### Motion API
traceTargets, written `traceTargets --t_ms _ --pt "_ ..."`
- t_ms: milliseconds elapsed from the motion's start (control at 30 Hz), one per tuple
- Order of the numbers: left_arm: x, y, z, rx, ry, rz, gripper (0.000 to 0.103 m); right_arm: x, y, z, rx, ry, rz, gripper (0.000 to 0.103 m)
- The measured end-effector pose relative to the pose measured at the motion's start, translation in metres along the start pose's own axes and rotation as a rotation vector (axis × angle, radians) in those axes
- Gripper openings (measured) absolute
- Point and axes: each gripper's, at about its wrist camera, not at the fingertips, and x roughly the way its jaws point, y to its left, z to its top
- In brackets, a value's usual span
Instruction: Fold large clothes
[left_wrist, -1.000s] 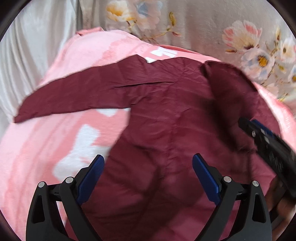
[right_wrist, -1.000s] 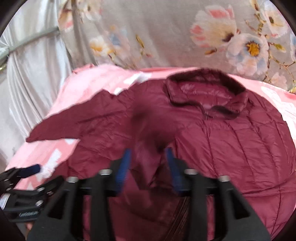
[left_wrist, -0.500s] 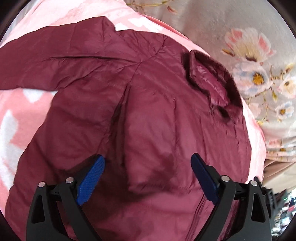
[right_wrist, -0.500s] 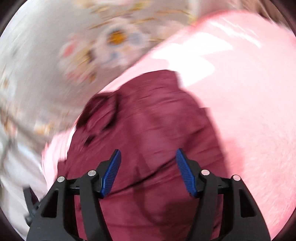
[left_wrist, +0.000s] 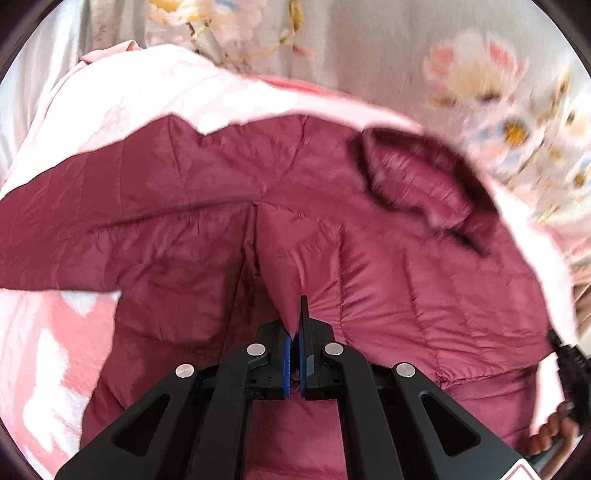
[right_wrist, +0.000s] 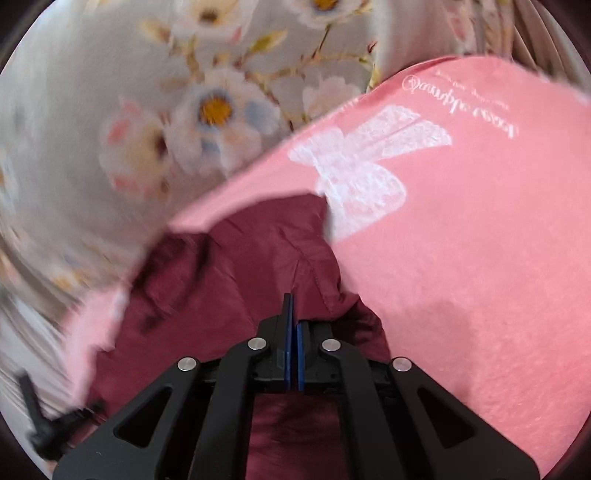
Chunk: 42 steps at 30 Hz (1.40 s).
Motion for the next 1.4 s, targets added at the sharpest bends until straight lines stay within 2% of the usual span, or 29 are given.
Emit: traceTargets --t_ms 67,133,233,267,333,367,433,500,600,700,800,867,1000,1167,1400 --pt "0.012 0.001 -0.008 0.007 0.018 0.021 0.002 0.018 -0.007 -0.008 -0.004 0.069 -0.034 0.0" --pt "0.015 0.0 -0.013 0.024 -0.004 0.04 0.004 0.019 -0.011 -0.009 0.004 0.08 -0.034 0.0" --pt "0.013 -0.002 -0.011 0.052 -0.005 0.082 0.014 0.002 -0.009 -0.008 -0.005 0.058 -0.106 0.011" --pt "0.009 0.0 -0.01 0.05 -0.005 0.084 0.016 -0.007 -0.006 -0.009 -0.007 0.039 -0.127 0.012" --pt "-0.005 0.007 -0.007 0.038 -0.023 0.108 0.028 -0.031 0.007 -0.011 -0.057 -0.036 -0.167 0.015" --pt "-0.015 0.009 -0.005 0.029 -0.057 0.125 0.036 -0.043 0.02 -0.012 -0.107 -0.076 -0.165 0.015" --pt "-0.037 0.007 0.0 0.034 -0.136 0.15 0.04 -0.051 0.047 -0.015 -0.179 -0.093 -0.126 0.018" --pt "-0.047 -0.01 0.006 0.081 -0.172 0.147 0.053 -0.043 0.08 -0.023 -0.248 -0.054 -0.052 0.021" --pt "-0.043 -0.04 0.002 0.141 -0.18 0.14 0.061 -0.02 0.12 -0.047 -0.35 -0.015 -0.023 0.022" --pt "-0.011 -0.063 -0.009 0.2 -0.121 0.163 0.061 0.007 0.141 -0.07 -0.403 0.042 -0.012 0.023" --pt "0.018 -0.063 -0.021 0.206 -0.06 0.185 0.063 0.025 0.147 -0.089 -0.431 0.085 -0.04 0.023" --pt "0.023 -0.058 -0.028 0.194 -0.077 0.18 0.067 0.038 0.141 -0.098 -0.419 0.127 -0.041 0.024" --pt "0.023 -0.053 -0.029 0.175 -0.088 0.181 0.073 0.04 0.136 -0.099 -0.411 0.119 -0.034 0.024" --pt "0.026 -0.058 -0.028 0.183 -0.095 0.204 0.076 0.041 0.145 -0.103 -0.457 0.101 -0.082 0.025" --pt "0.026 -0.057 -0.028 0.174 -0.095 0.202 0.079 0.043 0.148 -0.102 -0.468 0.1 -0.104 0.026"
